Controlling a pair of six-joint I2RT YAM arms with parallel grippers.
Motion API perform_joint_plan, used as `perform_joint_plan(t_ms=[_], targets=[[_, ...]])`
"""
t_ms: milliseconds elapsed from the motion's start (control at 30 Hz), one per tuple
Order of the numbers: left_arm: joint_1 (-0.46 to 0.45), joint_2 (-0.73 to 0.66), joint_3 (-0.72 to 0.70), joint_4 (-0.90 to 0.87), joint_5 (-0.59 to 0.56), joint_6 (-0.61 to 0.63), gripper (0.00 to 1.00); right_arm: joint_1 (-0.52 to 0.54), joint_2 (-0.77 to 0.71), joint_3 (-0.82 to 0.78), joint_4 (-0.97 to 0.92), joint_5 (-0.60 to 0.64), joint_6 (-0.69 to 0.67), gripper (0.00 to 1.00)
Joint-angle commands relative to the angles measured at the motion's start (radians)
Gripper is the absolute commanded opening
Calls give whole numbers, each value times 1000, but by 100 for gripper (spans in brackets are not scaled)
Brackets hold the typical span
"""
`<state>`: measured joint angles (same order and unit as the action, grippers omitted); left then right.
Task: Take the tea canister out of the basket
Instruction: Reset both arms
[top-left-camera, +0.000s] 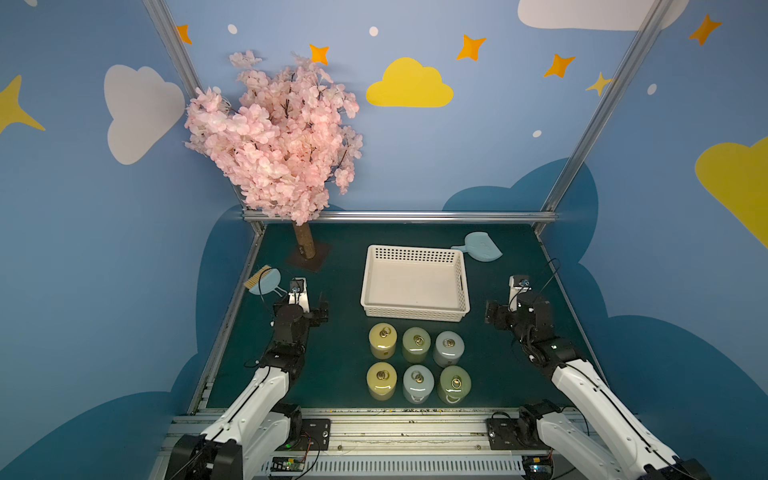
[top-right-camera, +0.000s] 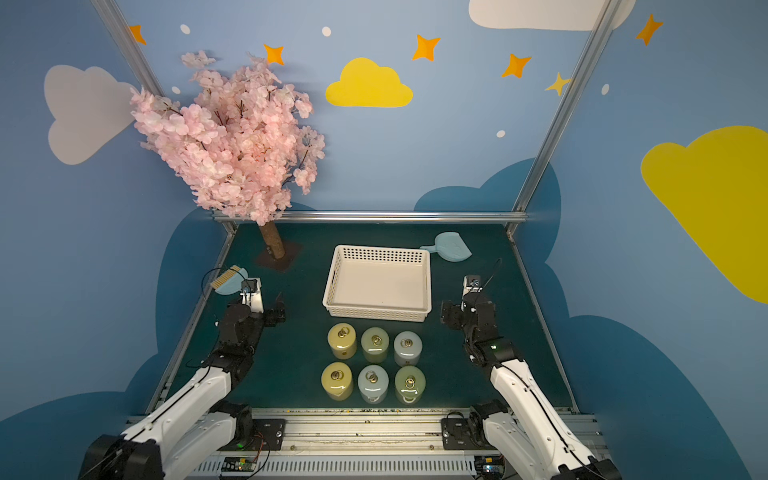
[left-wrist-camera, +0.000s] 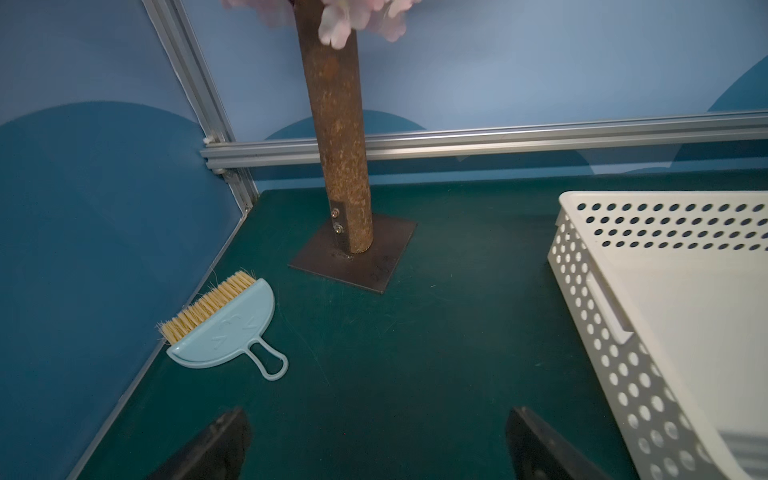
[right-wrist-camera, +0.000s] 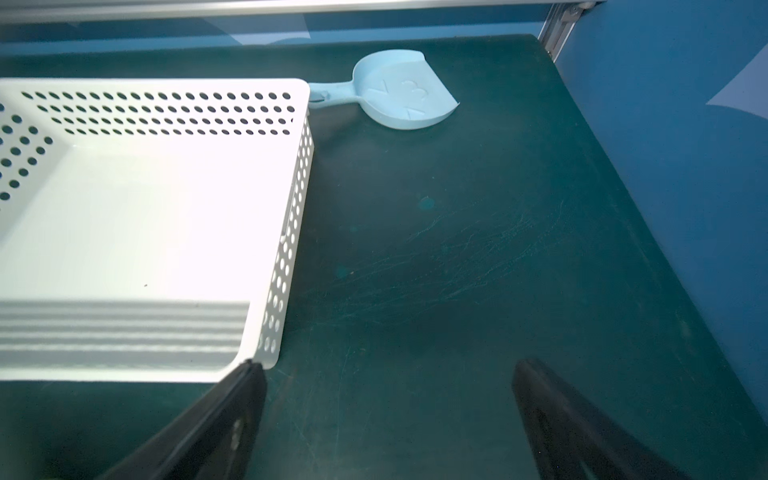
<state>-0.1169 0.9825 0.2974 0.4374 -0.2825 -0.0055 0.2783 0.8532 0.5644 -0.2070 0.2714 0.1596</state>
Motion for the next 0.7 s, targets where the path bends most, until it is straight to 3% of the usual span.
perform_joint_plan(t_ms=[0,167,267,533,667], targets=[[57,107,7,145,148,-15,100,-41,24,-12,100,-72,-19,98],[113,309,25,277,236,-2,100,-95,81,-22,168,-119,-27,98],[123,357,56,281,294,7,100,-119,112,-42,233,-130,-36,99],[126,535,122,322,311,28,100,-171,221,-61,380,-128,-87,99],[127,548,123,330,294,12,100,-200,236,-72,399,-134,-94,98]])
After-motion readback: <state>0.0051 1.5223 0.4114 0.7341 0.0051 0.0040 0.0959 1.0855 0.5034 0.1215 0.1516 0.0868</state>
